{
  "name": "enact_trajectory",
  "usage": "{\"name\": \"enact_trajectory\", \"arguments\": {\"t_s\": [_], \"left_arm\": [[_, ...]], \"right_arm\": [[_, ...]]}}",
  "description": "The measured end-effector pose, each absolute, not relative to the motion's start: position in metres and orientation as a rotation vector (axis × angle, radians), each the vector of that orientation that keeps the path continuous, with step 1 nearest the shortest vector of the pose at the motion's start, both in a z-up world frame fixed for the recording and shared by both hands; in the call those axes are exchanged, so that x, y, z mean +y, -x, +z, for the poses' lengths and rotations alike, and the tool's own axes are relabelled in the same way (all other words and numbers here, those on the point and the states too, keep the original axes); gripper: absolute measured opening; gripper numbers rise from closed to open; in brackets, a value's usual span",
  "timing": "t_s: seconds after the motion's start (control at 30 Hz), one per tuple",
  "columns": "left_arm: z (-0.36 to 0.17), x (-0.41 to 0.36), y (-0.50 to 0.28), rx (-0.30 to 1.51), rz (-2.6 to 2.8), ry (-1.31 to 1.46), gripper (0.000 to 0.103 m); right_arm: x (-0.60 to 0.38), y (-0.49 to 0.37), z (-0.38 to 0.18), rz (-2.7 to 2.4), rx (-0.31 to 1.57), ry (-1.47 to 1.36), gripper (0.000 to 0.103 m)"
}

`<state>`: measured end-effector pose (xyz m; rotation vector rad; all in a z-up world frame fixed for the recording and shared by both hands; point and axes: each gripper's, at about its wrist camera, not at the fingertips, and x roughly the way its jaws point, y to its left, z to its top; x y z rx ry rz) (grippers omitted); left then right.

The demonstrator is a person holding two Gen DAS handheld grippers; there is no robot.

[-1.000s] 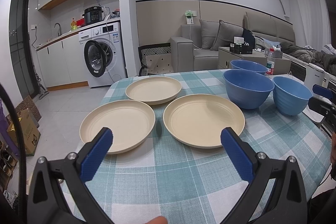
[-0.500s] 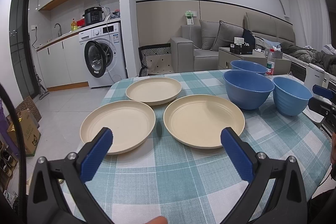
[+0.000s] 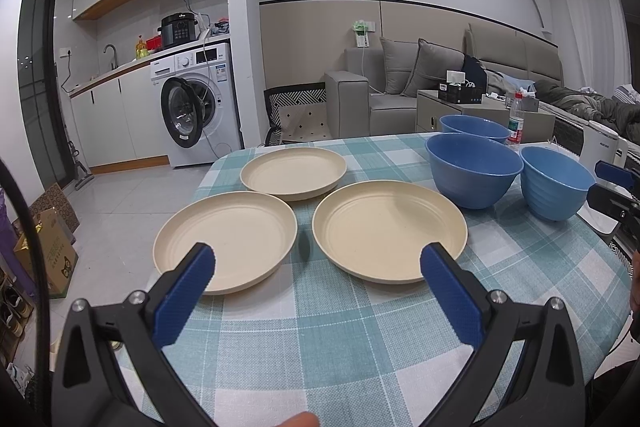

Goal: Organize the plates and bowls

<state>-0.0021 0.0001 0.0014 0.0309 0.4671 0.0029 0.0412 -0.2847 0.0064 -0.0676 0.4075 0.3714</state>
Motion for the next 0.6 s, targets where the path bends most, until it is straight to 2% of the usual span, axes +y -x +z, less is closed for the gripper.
{"name": "enact_trajectory", "arguments": {"t_s": [0.6], "left_arm": [[-0.006,0.022,-0.015,0.504,0.030,-0.006,0.103]], "right_arm": [[-0.263,-0.067,0.014,0.423,0.450,0.070,0.103]]}}
